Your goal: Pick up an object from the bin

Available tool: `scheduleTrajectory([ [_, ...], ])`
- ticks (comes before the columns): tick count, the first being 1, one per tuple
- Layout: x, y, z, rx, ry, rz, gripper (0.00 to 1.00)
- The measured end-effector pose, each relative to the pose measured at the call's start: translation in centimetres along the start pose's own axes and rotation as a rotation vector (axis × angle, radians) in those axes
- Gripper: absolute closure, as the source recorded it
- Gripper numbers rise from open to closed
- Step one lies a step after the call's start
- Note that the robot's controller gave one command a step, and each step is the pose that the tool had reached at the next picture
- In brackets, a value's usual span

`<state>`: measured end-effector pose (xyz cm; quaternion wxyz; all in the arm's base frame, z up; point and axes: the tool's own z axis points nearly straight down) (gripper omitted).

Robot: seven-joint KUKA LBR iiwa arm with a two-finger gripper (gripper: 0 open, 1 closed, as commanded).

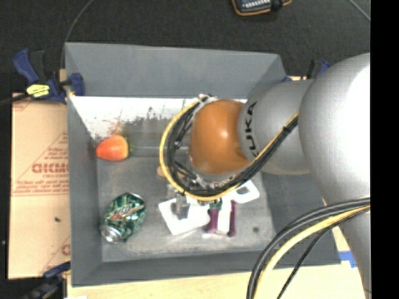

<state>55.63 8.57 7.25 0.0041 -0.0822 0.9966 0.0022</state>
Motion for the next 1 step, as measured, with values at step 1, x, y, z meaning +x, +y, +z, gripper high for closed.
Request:
scheduleTrajectory([
  [1, 0.00, 0.00, 0.00, 0.000, 0.000, 0.000, 1.00],
])
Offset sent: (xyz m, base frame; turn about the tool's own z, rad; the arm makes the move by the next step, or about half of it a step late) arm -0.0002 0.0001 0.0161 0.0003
